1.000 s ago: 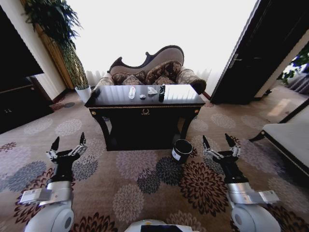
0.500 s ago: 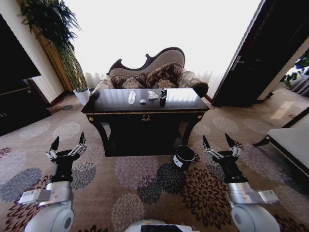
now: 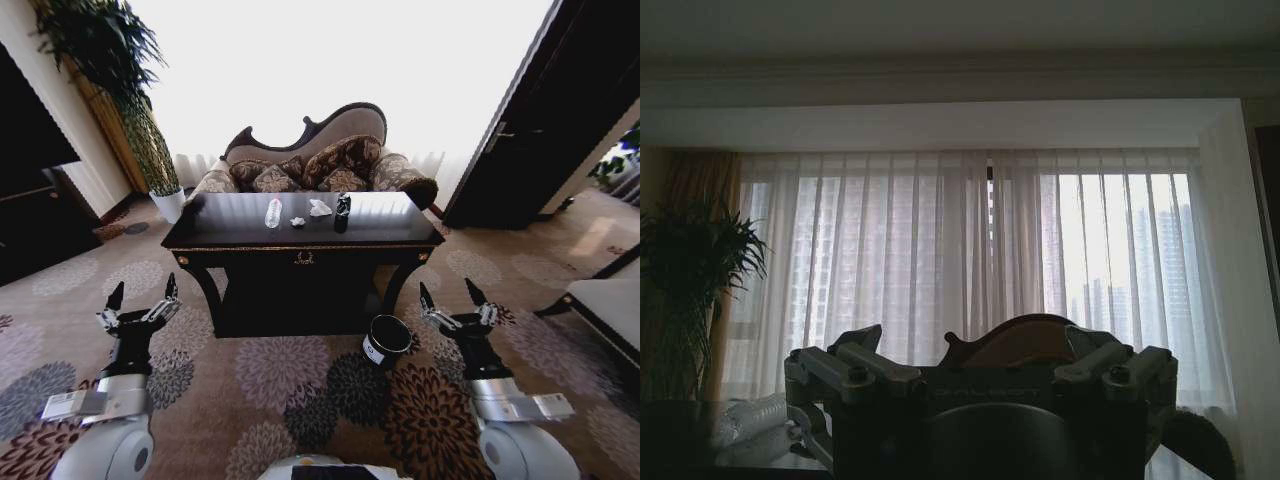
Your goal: Move to the front of the table and place the trash on the table into the trash bin.
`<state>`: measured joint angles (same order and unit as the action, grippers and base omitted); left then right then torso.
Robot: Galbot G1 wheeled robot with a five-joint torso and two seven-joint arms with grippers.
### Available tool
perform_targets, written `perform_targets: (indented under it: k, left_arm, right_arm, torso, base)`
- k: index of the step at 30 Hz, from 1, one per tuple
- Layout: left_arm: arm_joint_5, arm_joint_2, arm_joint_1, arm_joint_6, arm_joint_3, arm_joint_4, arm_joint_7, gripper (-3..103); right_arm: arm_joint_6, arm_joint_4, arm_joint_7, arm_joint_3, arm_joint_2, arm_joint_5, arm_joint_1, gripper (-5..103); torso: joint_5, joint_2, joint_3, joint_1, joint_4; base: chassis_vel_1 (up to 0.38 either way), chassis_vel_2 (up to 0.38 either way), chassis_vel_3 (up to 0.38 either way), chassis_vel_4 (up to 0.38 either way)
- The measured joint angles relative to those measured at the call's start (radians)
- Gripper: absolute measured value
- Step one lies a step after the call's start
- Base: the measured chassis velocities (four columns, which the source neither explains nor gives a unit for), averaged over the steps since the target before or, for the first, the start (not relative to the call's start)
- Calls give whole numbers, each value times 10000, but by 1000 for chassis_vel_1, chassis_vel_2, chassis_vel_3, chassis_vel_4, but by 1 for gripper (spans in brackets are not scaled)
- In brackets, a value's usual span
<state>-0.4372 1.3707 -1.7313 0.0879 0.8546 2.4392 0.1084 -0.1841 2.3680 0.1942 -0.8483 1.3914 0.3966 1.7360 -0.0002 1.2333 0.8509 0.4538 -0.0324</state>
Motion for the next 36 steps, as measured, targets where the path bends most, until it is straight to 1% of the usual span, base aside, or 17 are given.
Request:
perform_targets:
  k: [6, 14, 18, 31, 36]
  left_arm:
    - [-2, -10, -47, 5, 12, 4, -20, 100]
    - [-35, -22, -60, 11, 64, 22, -91, 100]
    - [-291, 23, -55, -87, 3, 100, -155, 100]
    - [-247, 38, -5, -94, -20, 1, -172, 100]
    - [-227, 40, 20, -93, -25, -40, -177, 100]
  right_arm:
    - [1, -36, 0, -6, -26, 3, -12, 100]
    - [1, -55, 1, -17, -45, 40, -25, 100]
    - [1, -51, 1, -19, -46, 44, -40, 100]
    - [-4, -112, -7, 10, 8, 37, -72, 100]
    - [-35, -135, -238, 82, 9, 41, -88, 100]
  torso:
    - [0, 1, -1, -1, -1]
    - [-1, -1, 0, 1, 0]
    - [0, -1, 0, 3, -1]
    - [-2, -1, 0, 2, 0]
    - [0, 0, 0, 1, -1]
  base:
    - [-151, 134, 138, -149]
    - [-194, 217, 201, -201]
    - [-226, 215, 215, -234]
    - [-197, 196, 195, -200]
    - [-200, 192, 203, -191]
